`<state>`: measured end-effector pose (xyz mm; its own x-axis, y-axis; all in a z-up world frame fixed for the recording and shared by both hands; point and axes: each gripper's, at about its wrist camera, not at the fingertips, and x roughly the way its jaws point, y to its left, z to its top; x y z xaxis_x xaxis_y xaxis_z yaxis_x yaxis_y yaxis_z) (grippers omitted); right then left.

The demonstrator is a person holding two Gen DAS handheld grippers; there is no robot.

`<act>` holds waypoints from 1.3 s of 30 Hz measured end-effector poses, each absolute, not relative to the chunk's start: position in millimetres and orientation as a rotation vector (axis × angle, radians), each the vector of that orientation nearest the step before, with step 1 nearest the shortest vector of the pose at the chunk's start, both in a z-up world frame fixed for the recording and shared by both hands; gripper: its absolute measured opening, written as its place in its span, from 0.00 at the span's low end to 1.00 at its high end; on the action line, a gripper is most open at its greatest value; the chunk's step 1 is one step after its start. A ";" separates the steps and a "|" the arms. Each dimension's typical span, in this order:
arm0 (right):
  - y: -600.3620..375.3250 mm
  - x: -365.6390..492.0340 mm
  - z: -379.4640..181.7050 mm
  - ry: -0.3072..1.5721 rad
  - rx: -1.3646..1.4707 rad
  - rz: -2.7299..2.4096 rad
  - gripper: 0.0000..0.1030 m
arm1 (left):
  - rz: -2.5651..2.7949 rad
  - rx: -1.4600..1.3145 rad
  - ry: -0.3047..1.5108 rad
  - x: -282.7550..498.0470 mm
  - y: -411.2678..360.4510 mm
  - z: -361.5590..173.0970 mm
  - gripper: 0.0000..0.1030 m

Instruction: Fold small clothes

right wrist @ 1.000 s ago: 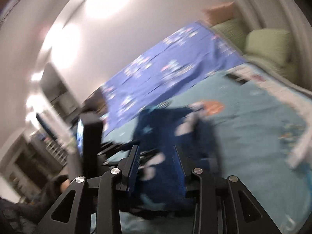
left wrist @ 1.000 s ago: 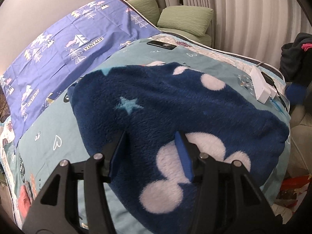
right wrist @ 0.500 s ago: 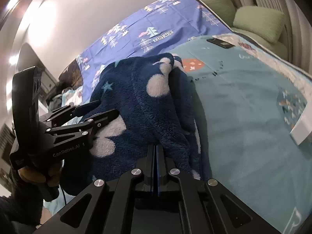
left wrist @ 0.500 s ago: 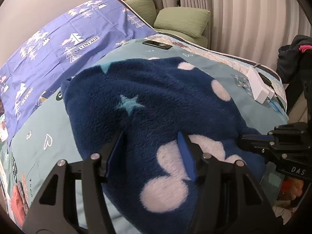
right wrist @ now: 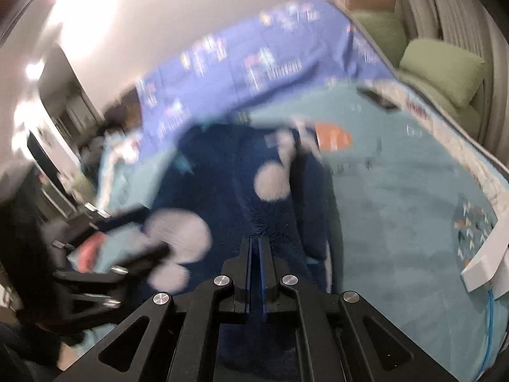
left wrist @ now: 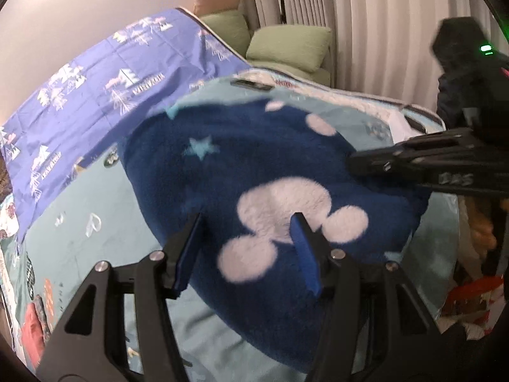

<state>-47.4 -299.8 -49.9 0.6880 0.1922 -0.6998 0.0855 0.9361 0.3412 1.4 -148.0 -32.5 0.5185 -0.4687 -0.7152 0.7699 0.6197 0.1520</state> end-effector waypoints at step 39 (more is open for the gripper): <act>-312.6 77.7 -47.0 0.939 0.285 0.075 0.23 | -0.714 0.388 0.793 133.8 -172.7 -48.0 0.59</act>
<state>77.7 -312.6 -47.0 0.5907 0.1870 -0.7849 0.0598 0.9600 0.2737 133.8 -172.7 -48.0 0.4889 -0.4323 -0.7577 0.7085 0.7035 0.0558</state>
